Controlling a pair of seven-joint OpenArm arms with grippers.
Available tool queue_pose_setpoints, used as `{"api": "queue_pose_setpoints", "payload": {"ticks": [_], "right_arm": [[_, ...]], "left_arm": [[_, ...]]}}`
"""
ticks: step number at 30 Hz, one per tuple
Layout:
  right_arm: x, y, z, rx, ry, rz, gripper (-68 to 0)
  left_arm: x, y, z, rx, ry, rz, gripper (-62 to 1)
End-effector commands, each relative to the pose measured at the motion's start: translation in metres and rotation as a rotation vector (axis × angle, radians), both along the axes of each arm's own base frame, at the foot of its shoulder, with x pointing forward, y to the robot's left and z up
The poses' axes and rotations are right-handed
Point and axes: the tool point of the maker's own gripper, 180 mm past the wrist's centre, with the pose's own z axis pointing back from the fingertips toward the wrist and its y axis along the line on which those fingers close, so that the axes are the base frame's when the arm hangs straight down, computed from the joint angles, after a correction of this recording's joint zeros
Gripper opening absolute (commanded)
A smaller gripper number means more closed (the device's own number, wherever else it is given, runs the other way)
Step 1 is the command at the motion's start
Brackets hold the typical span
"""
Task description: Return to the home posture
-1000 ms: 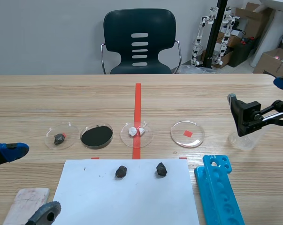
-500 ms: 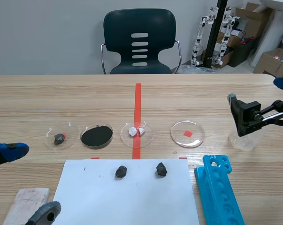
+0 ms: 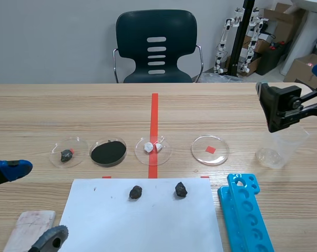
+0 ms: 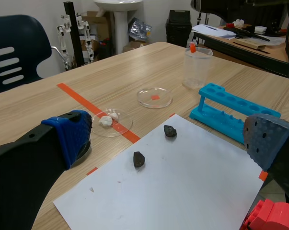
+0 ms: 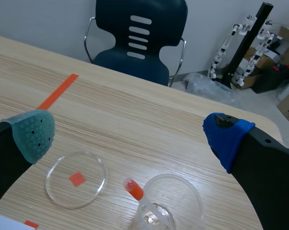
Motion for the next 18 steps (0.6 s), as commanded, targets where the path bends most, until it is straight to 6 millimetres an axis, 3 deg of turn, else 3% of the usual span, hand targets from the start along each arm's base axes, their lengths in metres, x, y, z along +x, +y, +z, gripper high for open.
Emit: {"api": "queue_pose_setpoints", "payload": {"ticks": [1, 11, 18], "right_arm": [[-0.006, 0.004, 0.011, 0.0, -0.028, 0.019, -2.1], [-0.048, 0.035, 0.021, 0.019, -0.012, 0.123, -2.1], [-0.074, 0.065, 0.007, 0.055, 0.056, 0.203, -2.1]], "left_arm": [[0.003, -0.001, 0.011, -0.028, -0.034, 0.003, 1.4], [0.003, -0.001, 0.013, -0.036, -0.041, 0.003, 1.4], [-0.001, -0.001, 0.036, -0.138, -0.089, -0.019, 1.4]]}}
